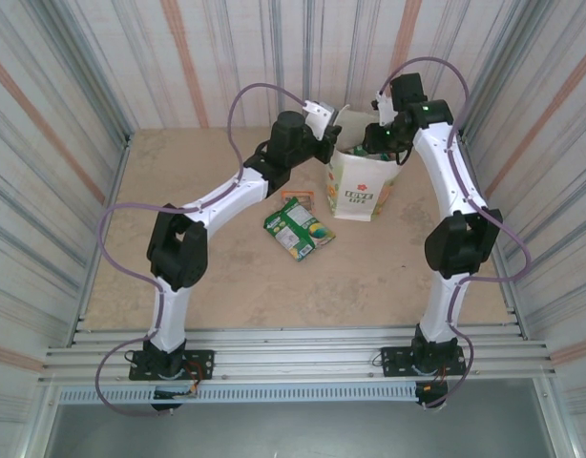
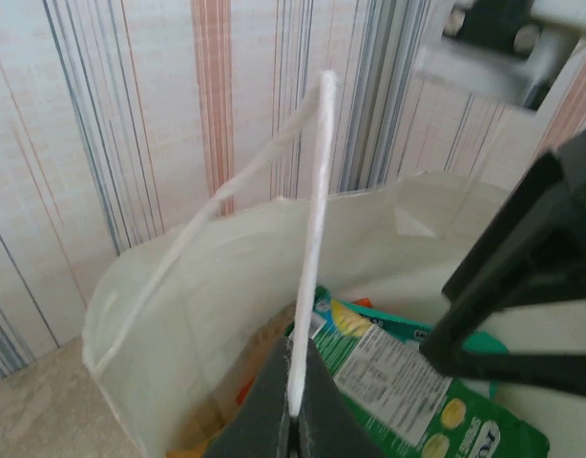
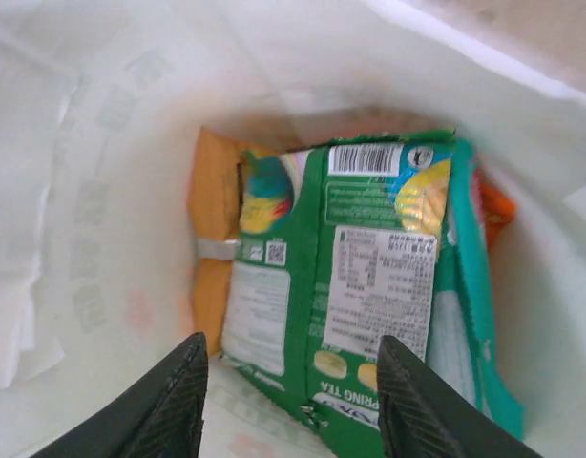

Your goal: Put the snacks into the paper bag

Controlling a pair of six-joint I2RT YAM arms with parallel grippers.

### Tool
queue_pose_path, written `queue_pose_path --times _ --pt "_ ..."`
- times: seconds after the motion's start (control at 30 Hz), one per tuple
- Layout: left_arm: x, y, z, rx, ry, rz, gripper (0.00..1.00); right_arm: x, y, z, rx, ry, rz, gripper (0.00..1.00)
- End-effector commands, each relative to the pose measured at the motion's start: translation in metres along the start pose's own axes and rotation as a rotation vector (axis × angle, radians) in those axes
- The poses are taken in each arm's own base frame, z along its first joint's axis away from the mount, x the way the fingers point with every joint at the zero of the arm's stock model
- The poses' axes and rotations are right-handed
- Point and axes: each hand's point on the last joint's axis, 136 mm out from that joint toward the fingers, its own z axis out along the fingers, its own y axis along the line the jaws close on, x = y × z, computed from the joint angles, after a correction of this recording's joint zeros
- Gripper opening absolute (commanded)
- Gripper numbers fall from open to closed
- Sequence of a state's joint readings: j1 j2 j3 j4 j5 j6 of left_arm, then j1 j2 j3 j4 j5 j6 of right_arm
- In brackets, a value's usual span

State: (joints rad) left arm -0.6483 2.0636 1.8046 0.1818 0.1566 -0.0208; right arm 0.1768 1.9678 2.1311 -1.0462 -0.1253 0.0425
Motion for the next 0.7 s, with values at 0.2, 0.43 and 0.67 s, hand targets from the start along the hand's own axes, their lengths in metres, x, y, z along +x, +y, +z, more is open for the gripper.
queue_pose_path --times 0.2,0.43,0.67 --pt "-0.059 -0.003 -0.042 -0.027 -0.095 0.061 0.41 -0.034 0.032 -0.091 -0.087 -0.293 -0.049 0.56" --pt "-0.064 -0.001 -0.069 -0.066 -0.027 0.054 0.71 -0.014 0.053 -0.126 -0.156 -0.336 -0.063 0.57" --pt "-0.050 0.002 -0.108 -0.108 0.079 0.019 0.79 0.031 0.071 -0.136 -0.252 -0.345 -0.023 0.56"
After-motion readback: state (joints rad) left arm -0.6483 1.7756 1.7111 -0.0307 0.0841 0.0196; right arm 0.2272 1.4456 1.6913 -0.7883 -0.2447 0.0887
